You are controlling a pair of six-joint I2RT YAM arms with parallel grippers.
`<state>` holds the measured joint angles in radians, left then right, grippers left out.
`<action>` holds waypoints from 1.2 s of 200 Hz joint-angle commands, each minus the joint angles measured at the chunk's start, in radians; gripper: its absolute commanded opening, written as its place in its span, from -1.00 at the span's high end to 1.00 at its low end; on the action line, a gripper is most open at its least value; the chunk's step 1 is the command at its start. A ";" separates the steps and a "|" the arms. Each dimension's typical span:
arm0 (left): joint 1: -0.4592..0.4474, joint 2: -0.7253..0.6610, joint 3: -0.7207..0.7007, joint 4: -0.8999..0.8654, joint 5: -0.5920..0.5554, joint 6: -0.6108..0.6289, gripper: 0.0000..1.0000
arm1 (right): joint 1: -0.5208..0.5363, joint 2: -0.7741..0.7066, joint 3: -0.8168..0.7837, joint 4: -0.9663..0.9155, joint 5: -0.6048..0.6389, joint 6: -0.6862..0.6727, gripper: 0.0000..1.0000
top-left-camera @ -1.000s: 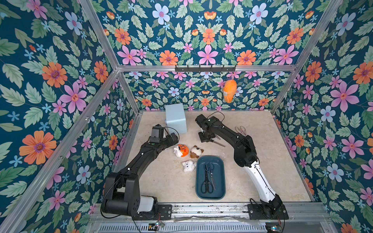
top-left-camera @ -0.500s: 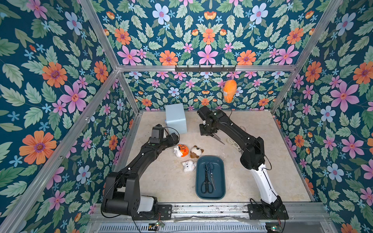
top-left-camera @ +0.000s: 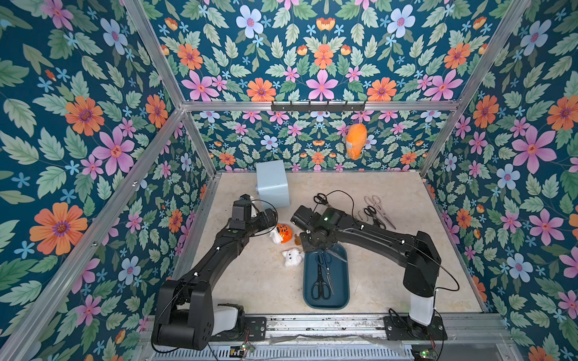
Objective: Put the scissors into the storage box
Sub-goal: Place the scissors in the storage box.
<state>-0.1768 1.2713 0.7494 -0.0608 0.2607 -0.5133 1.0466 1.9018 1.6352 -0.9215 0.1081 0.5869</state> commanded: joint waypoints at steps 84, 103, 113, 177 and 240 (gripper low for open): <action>0.001 -0.073 -0.036 -0.045 -0.017 -0.026 -0.99 | 0.017 -0.056 -0.178 0.158 0.001 0.153 1.00; 0.000 -0.076 -0.037 -0.046 -0.016 -0.033 -0.99 | 0.002 -0.037 -0.178 0.174 -0.014 0.158 1.00; 0.000 -0.074 -0.035 -0.049 -0.015 -0.034 -0.99 | -0.005 -0.030 -0.178 0.180 -0.020 0.162 1.00; 0.000 -0.044 -0.018 -0.050 -0.019 -0.043 -0.99 | -0.041 -0.011 -0.202 0.207 -0.086 0.174 1.00; 0.000 -0.037 -0.010 -0.034 -0.007 -0.051 -0.99 | -0.042 -0.011 -0.196 0.202 -0.085 0.168 0.65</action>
<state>-0.1768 1.2331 0.7341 -0.1051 0.2451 -0.5514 1.0050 1.8931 1.4372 -0.7227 0.0235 0.7544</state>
